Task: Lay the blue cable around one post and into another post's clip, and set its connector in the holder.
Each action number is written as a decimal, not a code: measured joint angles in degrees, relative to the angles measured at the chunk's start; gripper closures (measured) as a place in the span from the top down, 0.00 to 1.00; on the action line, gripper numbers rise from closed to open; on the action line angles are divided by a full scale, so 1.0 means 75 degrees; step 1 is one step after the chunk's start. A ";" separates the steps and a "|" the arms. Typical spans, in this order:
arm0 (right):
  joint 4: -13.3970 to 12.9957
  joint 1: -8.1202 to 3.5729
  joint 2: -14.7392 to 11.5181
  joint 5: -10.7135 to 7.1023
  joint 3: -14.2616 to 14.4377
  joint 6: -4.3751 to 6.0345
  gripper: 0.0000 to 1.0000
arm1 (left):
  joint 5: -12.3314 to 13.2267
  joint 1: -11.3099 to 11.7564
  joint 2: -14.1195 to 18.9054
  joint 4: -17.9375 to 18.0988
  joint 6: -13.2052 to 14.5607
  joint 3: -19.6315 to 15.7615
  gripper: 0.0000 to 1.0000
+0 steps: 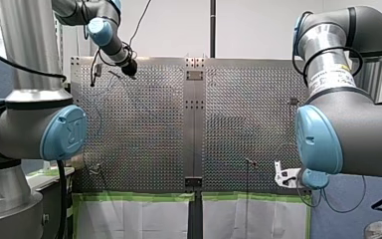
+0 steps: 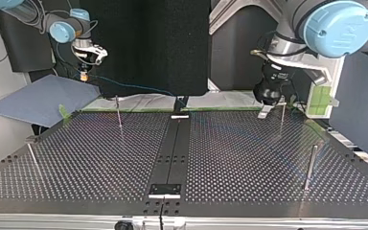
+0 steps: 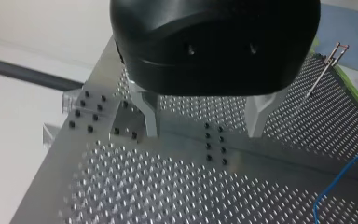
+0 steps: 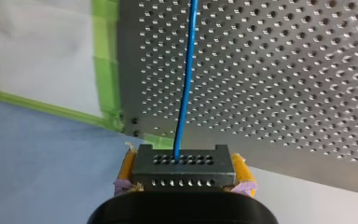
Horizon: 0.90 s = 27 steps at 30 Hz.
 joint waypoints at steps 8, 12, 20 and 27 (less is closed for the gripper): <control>-0.0250 -0.0129 0.0070 -0.0208 -0.0128 -0.0044 0.00 | 0.0164 -0.0560 0.0111 0.0527 -0.0186 -0.0005 0.90; -0.0488 -0.0205 0.0129 -0.0386 -0.0133 -0.0110 0.00 | 0.0232 -0.0826 0.0135 0.0766 -0.0238 -0.0004 0.90; -0.0604 -0.0340 0.0332 -0.0761 -0.0368 -0.0236 0.00 | 0.0527 -0.1123 0.0164 0.1048 -0.0278 -0.0004 0.90; -0.0386 -0.0488 0.0548 -0.1109 -0.0448 -0.0384 0.00 | 0.0581 -0.1238 -0.0098 0.1286 -0.0159 -0.0250 0.90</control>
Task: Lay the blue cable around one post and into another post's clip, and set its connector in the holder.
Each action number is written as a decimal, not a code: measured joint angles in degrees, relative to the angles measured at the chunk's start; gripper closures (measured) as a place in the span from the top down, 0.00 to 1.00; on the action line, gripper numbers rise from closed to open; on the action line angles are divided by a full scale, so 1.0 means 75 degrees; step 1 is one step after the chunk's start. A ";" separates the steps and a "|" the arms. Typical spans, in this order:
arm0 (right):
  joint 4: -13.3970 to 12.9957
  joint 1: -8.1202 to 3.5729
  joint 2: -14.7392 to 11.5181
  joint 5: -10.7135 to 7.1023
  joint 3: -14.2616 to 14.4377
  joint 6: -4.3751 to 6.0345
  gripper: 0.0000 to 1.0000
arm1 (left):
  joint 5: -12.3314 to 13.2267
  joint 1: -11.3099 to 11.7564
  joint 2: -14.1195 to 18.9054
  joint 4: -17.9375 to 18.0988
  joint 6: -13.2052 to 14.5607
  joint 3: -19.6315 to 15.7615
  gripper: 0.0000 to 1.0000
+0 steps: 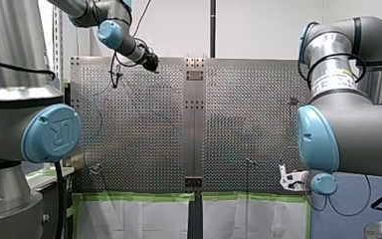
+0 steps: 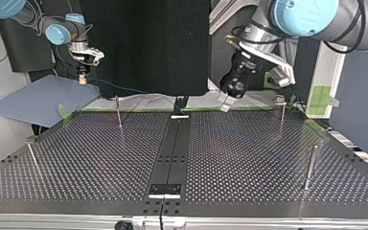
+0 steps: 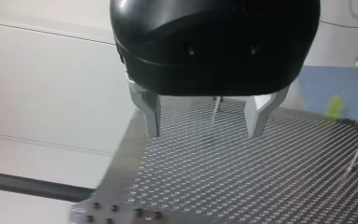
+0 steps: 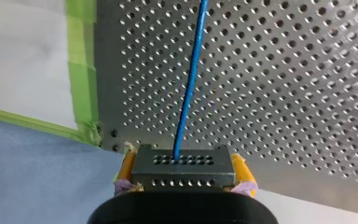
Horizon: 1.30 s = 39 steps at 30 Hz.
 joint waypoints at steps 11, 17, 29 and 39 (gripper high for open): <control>0.0291 -0.0172 0.0050 -0.0444 -0.0004 -0.0118 0.00 | 0.0161 -0.0321 -0.0461 0.0757 -0.0474 -0.0759 0.90; 0.0207 -0.0237 0.0092 -0.0834 -0.0006 0.0018 0.00 | 0.0156 -0.0693 -0.0895 0.1202 -0.0524 -0.1206 0.90; -0.0394 -0.0326 0.0094 -0.1455 -0.0032 0.0387 0.00 | -0.0614 -0.1524 -0.1731 0.2041 -0.1189 -0.2044 0.90; -0.0527 -0.0448 0.0085 -0.1345 -0.0038 0.0447 0.00 | -0.0937 -0.1917 -0.2339 0.2648 -0.1090 -0.2651 0.90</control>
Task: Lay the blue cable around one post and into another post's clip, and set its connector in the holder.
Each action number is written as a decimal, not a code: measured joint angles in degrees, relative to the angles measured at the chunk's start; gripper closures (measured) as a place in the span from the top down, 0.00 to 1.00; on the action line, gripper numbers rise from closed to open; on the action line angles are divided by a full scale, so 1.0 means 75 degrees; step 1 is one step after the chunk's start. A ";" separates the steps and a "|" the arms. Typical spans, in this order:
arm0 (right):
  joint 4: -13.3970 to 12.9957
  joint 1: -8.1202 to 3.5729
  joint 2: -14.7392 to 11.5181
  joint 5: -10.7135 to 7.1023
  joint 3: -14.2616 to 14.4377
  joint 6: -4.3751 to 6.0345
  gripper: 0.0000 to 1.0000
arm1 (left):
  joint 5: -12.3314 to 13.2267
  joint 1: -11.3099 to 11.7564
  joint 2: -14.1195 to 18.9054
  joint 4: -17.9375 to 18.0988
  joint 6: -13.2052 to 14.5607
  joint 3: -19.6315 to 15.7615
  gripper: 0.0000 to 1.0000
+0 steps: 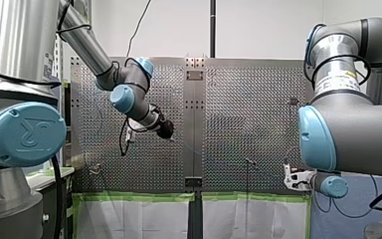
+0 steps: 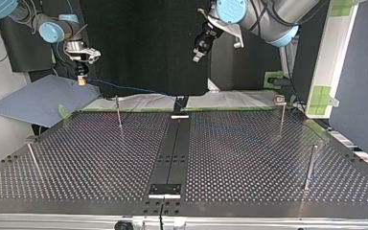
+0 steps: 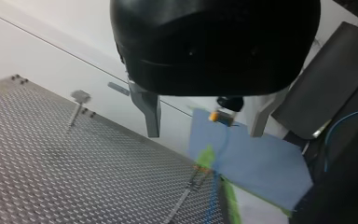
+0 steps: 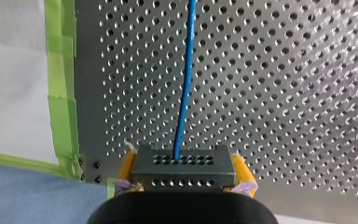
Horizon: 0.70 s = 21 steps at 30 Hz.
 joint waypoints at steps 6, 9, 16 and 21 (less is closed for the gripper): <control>-0.0004 -0.0079 -0.0004 -0.0089 -0.0045 0.0062 0.00 | -0.0215 -0.0121 -0.0384 0.0384 -0.0231 -0.0386 0.90; 0.0004 -0.0098 -0.0003 -0.0187 -0.0113 0.0153 0.00 | -0.0358 -0.0192 -0.0590 0.0591 -0.0269 -0.0519 0.90; 0.0013 -0.0070 -0.0002 -0.0311 -0.0149 0.0147 0.00 | -0.0537 -0.0374 -0.1008 0.1010 -0.0265 -0.0326 0.90; 0.0021 -0.0035 -0.0001 -0.0387 -0.0148 0.0113 0.00 | -0.0731 -0.0521 -0.1306 0.1308 -0.0289 -0.0041 0.90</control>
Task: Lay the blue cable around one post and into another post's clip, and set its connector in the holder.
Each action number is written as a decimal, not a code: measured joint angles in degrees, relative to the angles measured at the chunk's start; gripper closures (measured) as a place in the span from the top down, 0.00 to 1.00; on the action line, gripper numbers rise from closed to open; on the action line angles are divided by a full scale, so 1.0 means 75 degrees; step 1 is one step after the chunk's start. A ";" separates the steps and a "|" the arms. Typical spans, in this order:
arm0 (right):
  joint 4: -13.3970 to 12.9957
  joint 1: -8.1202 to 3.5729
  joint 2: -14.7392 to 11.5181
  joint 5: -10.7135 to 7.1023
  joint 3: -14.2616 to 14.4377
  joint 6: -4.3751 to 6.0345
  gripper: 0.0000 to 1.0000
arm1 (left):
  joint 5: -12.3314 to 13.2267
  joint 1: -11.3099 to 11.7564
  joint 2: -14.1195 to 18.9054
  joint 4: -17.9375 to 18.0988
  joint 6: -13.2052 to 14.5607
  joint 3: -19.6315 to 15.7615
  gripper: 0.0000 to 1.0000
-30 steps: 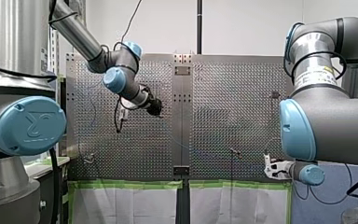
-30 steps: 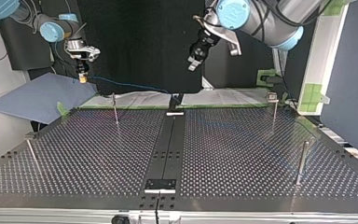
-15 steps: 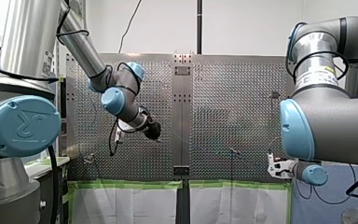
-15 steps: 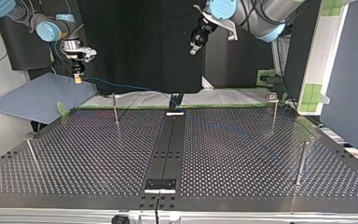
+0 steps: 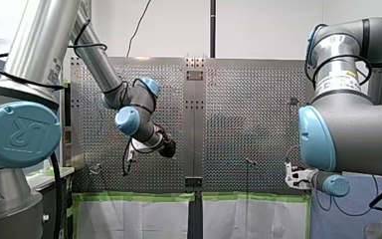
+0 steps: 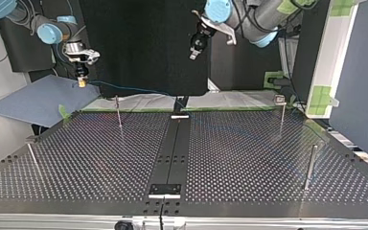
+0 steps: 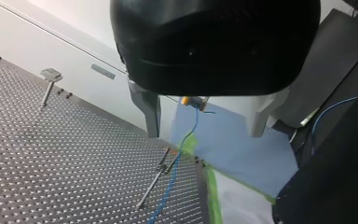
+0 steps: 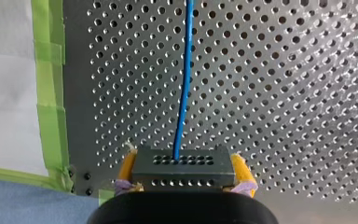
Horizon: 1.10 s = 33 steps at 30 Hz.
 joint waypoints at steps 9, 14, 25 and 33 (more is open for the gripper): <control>0.0000 0.0037 -0.0001 -0.0046 0.0001 -0.0020 0.00 | -0.0292 -0.0175 -0.0616 0.0613 -0.0105 0.0613 0.93; -0.0008 0.0044 -0.0001 -0.0058 -0.0002 -0.0003 0.00 | -0.0312 -0.0288 -0.0968 0.0968 -0.0228 0.0967 0.93; 0.0002 0.0062 -0.0001 -0.0141 0.0000 -0.0003 0.00 | -0.0343 -0.0706 -0.1678 0.1678 -0.0353 0.1678 0.93; 0.0002 0.0087 0.0000 -0.0175 0.0002 -0.0013 0.00 | -0.0352 -0.0957 -0.2254 0.2250 -0.0399 0.2251 0.93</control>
